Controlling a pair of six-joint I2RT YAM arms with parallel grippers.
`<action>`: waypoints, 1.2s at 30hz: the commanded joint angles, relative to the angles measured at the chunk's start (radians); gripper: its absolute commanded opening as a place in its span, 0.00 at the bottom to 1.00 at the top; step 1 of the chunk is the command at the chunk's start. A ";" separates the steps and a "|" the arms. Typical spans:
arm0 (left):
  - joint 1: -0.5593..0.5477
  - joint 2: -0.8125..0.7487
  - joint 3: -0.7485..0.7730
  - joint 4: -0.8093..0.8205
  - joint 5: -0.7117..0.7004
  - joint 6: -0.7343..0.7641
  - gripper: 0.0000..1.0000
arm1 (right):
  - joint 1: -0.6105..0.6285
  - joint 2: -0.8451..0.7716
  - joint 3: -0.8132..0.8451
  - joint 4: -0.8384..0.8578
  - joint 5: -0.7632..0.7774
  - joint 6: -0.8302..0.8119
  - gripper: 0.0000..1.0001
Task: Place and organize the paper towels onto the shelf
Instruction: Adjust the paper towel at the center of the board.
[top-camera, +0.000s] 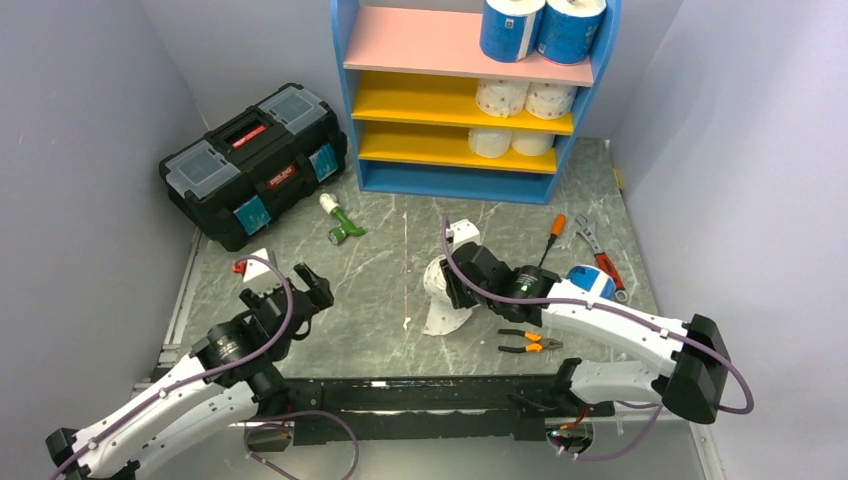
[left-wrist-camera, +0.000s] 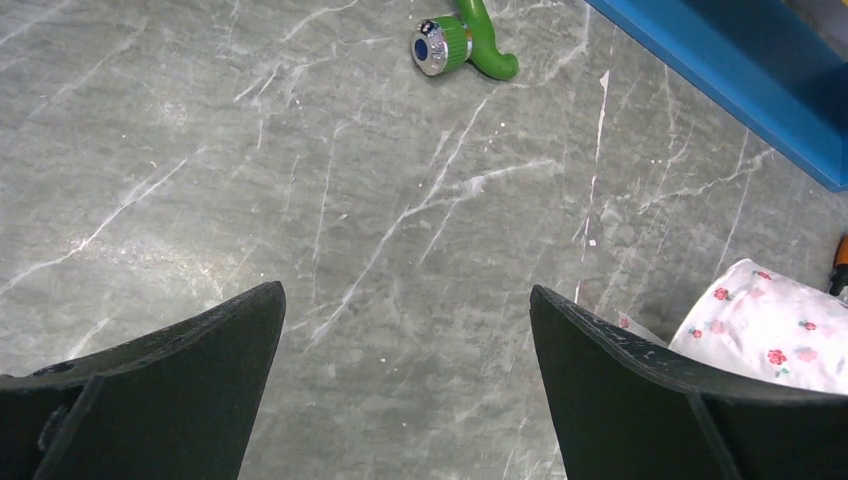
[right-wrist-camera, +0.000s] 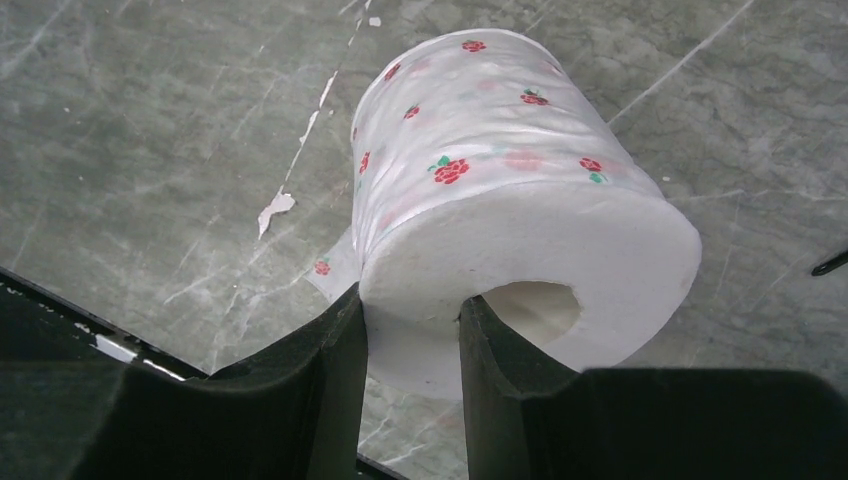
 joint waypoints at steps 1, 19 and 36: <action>0.002 0.011 -0.011 0.059 0.021 0.018 0.99 | 0.009 0.028 0.042 0.001 0.021 -0.048 0.25; 0.003 0.015 -0.062 0.105 0.095 0.021 0.99 | 0.034 0.280 0.295 0.024 -0.134 -0.083 0.25; 0.003 -0.100 -0.091 0.006 0.054 -0.029 0.99 | 0.116 0.510 0.497 -0.060 -0.270 -0.087 0.26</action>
